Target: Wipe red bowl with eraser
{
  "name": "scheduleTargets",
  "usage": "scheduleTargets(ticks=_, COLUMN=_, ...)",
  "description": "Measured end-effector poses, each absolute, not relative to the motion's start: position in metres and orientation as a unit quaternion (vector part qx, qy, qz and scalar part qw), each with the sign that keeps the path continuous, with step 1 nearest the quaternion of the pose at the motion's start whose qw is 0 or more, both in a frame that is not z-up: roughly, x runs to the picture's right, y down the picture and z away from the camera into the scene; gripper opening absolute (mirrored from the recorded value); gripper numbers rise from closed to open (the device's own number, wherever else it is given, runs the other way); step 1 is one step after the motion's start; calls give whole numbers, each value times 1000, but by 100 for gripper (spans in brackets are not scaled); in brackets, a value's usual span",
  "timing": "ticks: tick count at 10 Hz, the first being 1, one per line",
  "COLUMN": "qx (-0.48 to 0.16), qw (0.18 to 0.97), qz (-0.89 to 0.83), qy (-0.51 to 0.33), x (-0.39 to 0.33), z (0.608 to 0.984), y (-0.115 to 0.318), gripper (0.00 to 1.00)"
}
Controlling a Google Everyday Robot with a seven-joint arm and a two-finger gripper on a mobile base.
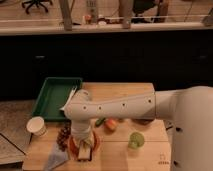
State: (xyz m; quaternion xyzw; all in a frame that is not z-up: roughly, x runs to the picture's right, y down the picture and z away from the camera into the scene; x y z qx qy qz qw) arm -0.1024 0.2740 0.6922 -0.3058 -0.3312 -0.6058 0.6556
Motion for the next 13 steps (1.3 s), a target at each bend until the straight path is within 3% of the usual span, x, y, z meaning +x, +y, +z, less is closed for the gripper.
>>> scheduleTargets(ticks=7, qx=-307, qw=690, qz=-593, qy=-279, x=-69, z=725, y=229, gripper=0)
scheduleTargets(ticks=13, qx=-278, qw=638, qz=-649, qy=-307, x=-144, z=741, y=219, gripper=0)
